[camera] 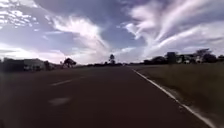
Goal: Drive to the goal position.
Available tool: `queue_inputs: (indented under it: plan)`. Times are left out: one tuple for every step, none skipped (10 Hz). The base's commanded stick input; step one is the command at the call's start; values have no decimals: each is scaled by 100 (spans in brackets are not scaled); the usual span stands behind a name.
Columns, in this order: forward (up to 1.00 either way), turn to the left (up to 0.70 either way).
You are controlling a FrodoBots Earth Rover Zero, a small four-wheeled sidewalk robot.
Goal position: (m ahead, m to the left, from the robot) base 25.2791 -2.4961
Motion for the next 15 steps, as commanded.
queue_inputs:
  plan:
    - [100, -18]
    - [100, -40]
    - [100, -40]
    - [100, -40]
    - [100, -40]
    - [100, -40]
    - [100, -40]
    - [100, -40]
    - [100, -40]
    - [100, -32]
    - [100, -18]
    - [100, -10]
    - [100, -3]
    - [100, -3]
    - [100, 0]
